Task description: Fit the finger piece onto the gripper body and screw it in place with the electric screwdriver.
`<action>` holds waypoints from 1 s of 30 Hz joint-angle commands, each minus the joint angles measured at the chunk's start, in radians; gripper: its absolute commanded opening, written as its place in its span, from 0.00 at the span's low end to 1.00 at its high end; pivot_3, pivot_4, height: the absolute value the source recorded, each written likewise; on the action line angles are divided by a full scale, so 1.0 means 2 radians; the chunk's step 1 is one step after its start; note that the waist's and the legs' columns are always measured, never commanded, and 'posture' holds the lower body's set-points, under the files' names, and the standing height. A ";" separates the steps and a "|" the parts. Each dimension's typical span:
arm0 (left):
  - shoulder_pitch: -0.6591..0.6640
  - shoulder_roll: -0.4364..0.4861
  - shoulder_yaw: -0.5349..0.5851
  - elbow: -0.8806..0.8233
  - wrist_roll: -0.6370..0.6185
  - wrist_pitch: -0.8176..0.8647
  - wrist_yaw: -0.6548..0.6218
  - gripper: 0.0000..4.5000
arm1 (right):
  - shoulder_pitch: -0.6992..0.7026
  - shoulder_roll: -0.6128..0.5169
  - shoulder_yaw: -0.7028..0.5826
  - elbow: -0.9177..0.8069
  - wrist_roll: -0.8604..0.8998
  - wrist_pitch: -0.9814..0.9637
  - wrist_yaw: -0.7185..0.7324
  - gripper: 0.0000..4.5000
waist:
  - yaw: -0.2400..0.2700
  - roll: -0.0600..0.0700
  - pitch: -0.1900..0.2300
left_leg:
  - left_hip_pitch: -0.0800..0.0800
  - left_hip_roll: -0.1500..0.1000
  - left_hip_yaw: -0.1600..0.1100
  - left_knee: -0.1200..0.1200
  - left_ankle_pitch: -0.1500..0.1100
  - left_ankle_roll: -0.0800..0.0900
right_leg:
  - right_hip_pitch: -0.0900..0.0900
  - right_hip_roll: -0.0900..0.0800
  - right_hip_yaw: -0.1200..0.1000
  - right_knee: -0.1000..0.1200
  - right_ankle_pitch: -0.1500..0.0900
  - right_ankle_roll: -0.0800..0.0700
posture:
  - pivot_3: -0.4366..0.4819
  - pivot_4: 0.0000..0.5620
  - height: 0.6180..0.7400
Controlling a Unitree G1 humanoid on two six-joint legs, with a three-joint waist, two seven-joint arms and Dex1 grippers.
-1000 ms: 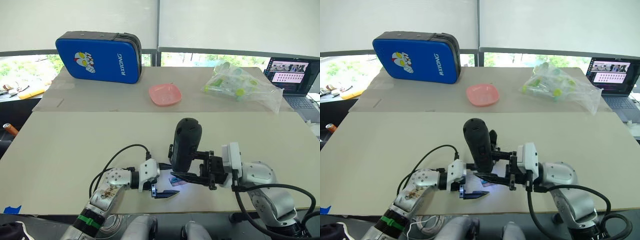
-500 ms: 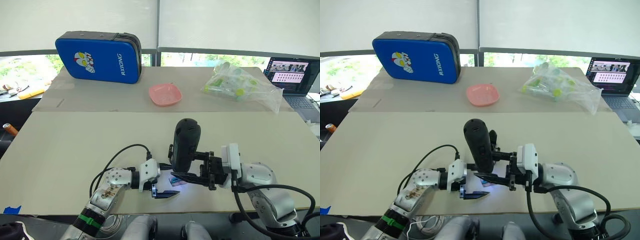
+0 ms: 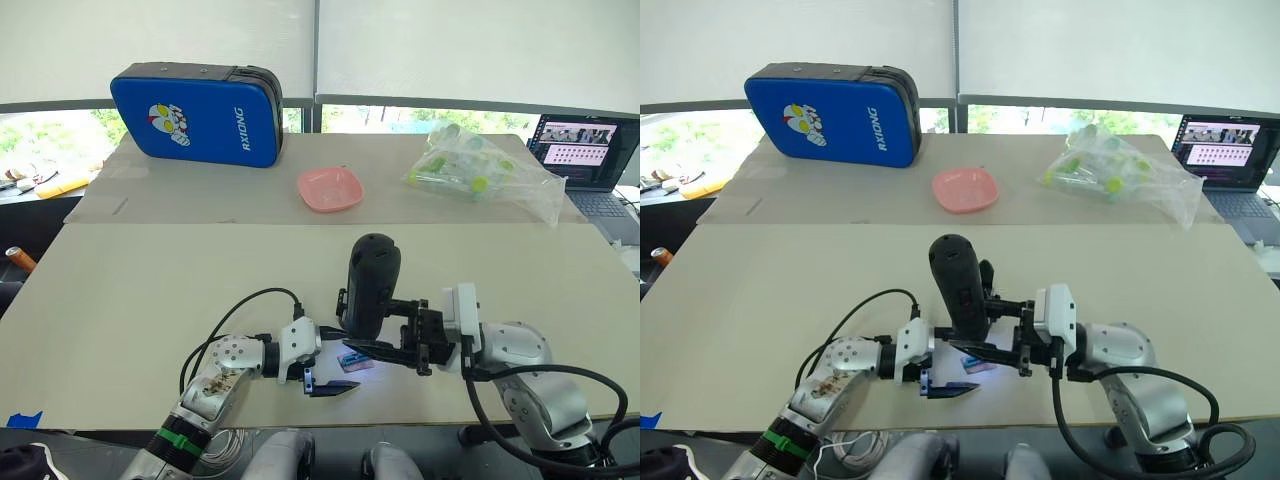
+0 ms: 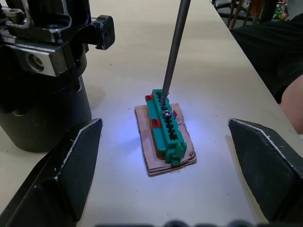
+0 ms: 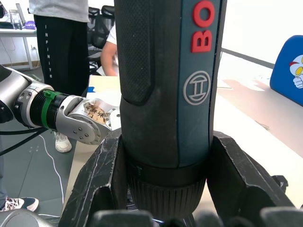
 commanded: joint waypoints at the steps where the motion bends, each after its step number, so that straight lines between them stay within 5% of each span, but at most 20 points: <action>1: 0.004 -0.004 -0.014 0.010 0.004 0.012 0.002 0.99 | -0.007 0.001 -0.009 -0.016 0.010 -0.017 -0.001 0.42 | 0.000 0.000 0.000 | 0.000 0.000 0.000 0.000 0.000 0.000 | 0.000 0.000 0.000 0.000 0.000 0.000 | 0.48 0.27 1.00; 30: 0.007 -0.003 -0.015 0.003 0.003 0.020 0.005 0.99 | 0.003 -0.002 -0.005 -0.012 0.011 -0.013 0.005 0.42 | 0.000 0.000 0.000 | 0.000 0.000 0.000 0.000 0.000 0.000 | 0.000 0.000 0.000 0.000 0.000 0.000 | 0.48 0.27 1.00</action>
